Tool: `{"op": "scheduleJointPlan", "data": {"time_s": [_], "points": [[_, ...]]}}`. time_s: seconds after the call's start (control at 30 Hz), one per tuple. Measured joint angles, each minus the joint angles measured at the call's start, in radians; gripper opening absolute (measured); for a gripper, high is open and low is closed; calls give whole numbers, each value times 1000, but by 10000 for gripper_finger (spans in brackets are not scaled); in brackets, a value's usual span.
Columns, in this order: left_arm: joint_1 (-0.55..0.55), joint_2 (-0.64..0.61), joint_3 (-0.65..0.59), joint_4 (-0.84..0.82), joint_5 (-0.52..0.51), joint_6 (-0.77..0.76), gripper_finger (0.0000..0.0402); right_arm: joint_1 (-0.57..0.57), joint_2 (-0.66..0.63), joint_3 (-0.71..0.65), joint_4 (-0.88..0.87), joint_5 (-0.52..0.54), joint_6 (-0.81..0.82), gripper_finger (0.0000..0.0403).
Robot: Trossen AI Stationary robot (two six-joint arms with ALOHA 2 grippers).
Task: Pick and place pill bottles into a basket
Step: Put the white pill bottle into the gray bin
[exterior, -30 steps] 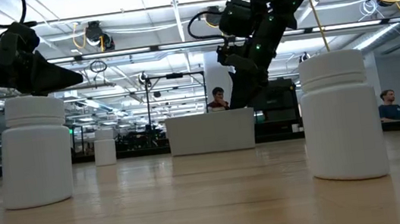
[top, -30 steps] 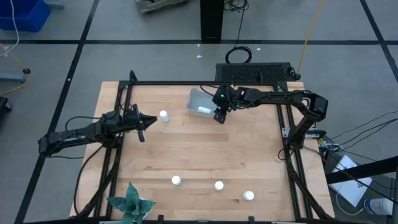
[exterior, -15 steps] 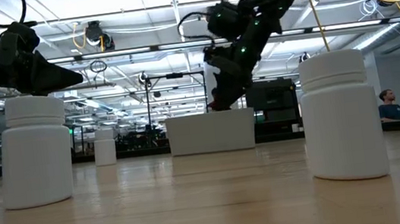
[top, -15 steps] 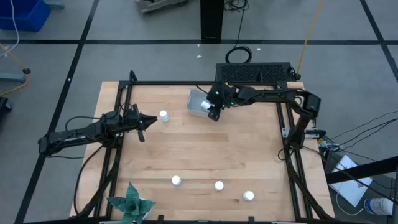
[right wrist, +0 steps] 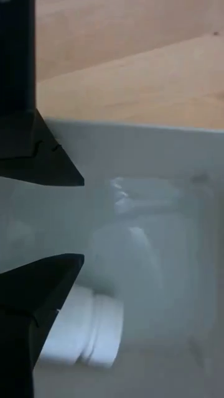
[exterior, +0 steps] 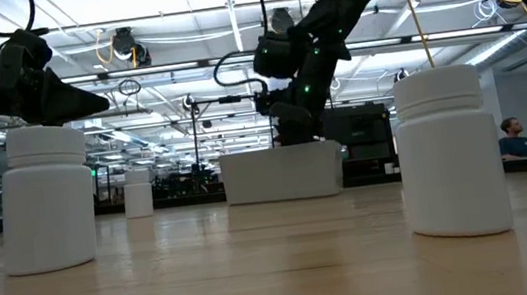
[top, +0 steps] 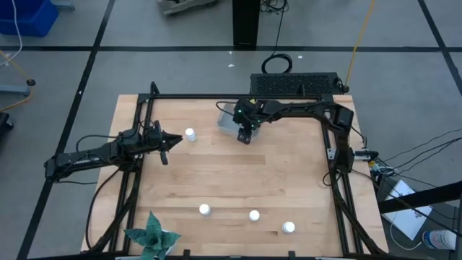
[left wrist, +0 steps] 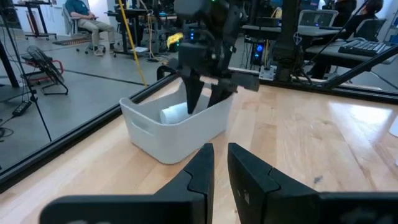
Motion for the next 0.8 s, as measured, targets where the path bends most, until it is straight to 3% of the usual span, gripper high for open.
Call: {"op": "scheduleJointPlan", "data": {"time_s": [0.23,0.5,0.8], "points": [[0,0,0,0,0,-1,51,8,32,0,13,-32,24,182],[0,0,0,0,0,-1,51,7,12,0,9,-29,5,143],[0,0,0,-7,0,-2,51,11,-86,0,4,-5,11,159]]}}
